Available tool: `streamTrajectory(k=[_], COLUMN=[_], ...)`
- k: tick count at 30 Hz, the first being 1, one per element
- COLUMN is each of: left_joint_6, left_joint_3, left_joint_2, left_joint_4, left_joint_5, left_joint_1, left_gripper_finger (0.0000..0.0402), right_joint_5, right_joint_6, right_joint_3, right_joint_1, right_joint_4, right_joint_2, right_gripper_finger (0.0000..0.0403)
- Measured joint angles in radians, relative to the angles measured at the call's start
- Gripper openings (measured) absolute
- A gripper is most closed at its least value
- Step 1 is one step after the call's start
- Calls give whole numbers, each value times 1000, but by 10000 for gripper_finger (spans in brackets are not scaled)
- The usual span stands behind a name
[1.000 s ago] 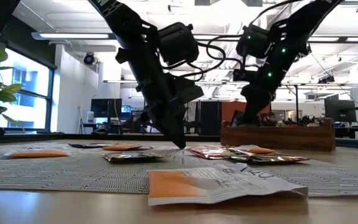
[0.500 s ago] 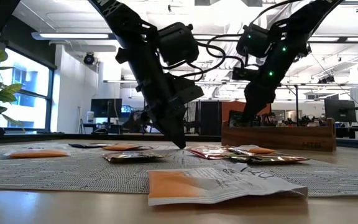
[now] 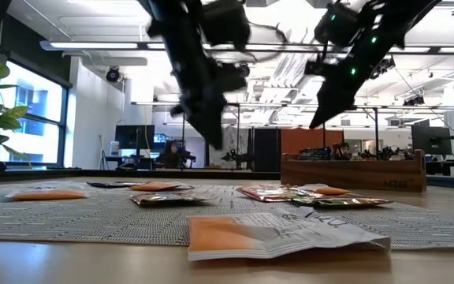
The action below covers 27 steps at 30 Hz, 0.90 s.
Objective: Pick & Place Tea
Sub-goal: Put the black tea bag into the left section of the wooden organizer
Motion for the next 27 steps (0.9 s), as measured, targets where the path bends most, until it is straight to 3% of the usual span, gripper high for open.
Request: streamTrajectory(k=[5, 10, 13, 18, 21, 23, 27], left_joint_6=[-85, -192, -237, -405, -495, -523, -542], left_joint_3=[-7, -7, -31, -172, -256, -299, -360], left_joint_2=[-80, -82, -84, -82, -83, -85, -86], left_joint_4=[-193, -383, -416, -406, -421, -394, -288], left_joint_5=[-105, -124, -114, -83, 2, 72, 93], left_joint_1=[0, -8, -15, -13, -13, -24, -46], left_gripper_finger=[0, 0, 0, 0, 0, 0, 0], right_joint_5=[-173, -377, -382, -351, -351, -350, -369], right_joint_6=[121, 130, 130, 130, 126, 125, 125], right_joint_3=[0, 0, 0, 0, 0, 0, 0], right_joint_1=[-1, 12, 33, 70, 84, 89, 94], right_joint_4=[-6, -4, 9, 32, 39, 55, 140], right_joint_2=[-54, -49, -42, -15, 8, 27, 87], right_gripper_finger=[124, 124, 124, 124, 124, 124, 124])
